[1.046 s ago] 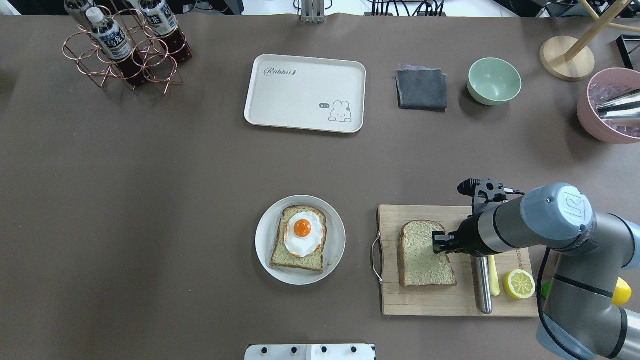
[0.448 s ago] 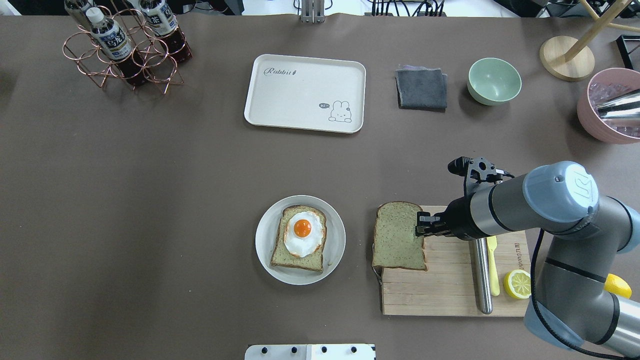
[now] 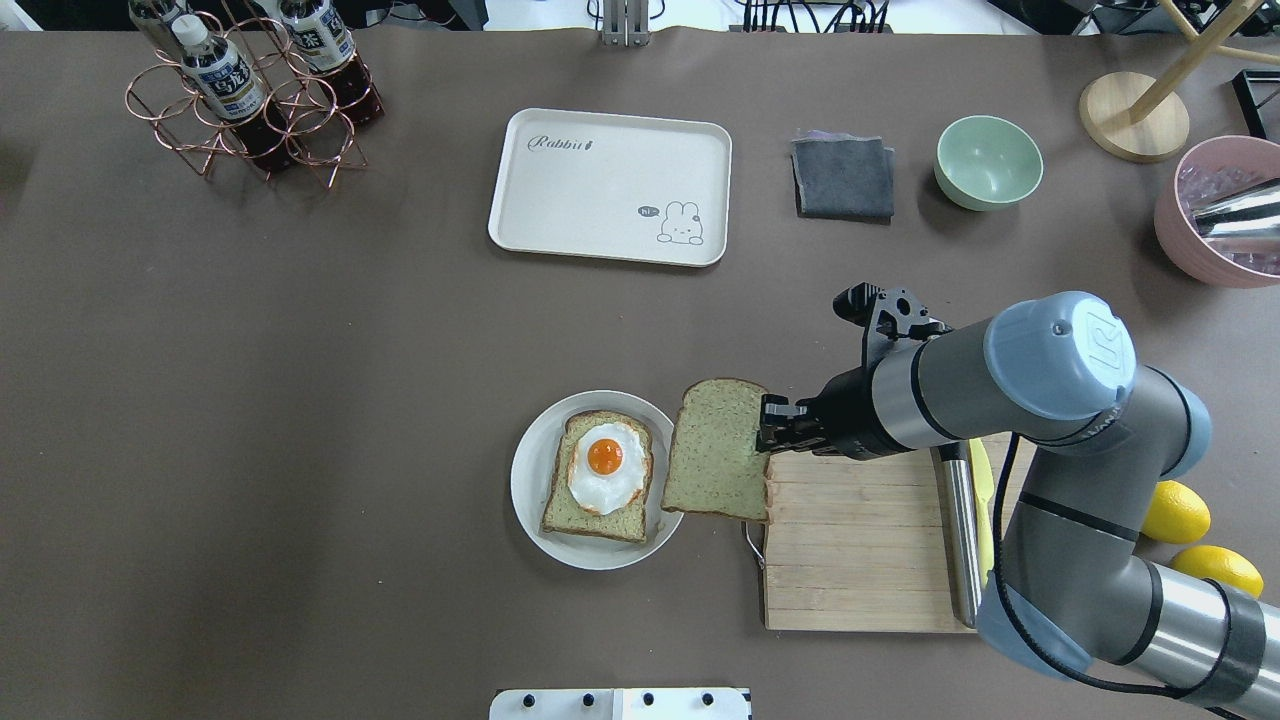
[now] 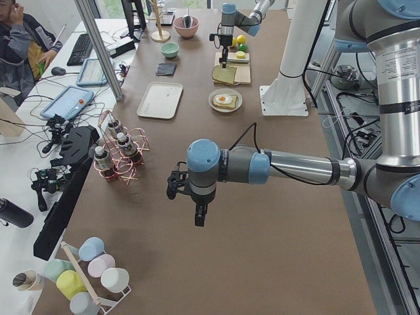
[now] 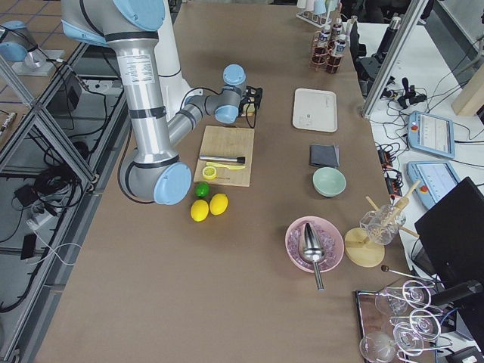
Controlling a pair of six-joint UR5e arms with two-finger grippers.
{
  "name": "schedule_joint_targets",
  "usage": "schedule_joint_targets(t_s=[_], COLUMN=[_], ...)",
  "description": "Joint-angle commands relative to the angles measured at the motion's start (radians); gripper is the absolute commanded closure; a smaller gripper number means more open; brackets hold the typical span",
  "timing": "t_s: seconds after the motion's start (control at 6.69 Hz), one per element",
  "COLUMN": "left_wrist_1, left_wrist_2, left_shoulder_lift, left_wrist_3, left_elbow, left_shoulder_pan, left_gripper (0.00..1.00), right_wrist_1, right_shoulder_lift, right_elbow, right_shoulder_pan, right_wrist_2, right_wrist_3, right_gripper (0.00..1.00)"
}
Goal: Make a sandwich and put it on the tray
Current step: 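Lift the bread slice and carry it toward the egg plate, then lay the bread slice on top of the egg toast with the right gripper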
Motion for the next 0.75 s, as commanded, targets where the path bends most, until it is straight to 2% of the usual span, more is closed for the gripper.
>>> schedule_joint_targets(t_s=[0.0,0.3,0.6], left_wrist_1=[0.0,0.0,0.0], left_wrist_2=[0.0,0.0,0.0], left_shoulder_lift=[0.004,0.004,0.004], left_wrist_3=[0.002,0.002,0.002], left_elbow=[-0.002,0.0,-0.002], left_shoulder_pan=[0.0,0.0,0.0], left_gripper=[0.03,0.03,0.03], right_wrist_1=[0.0,0.0,0.001], right_shoulder_lift=[0.098,0.204,0.233], right_elbow=[-0.058,-0.148,-0.192], right_shoulder_pan=[-0.057,-0.082,-0.082], right_wrist_2=[-0.008,-0.01,-0.011], right_wrist_3=[0.02,0.022,0.02], right_gripper=[1.0,1.0,1.0])
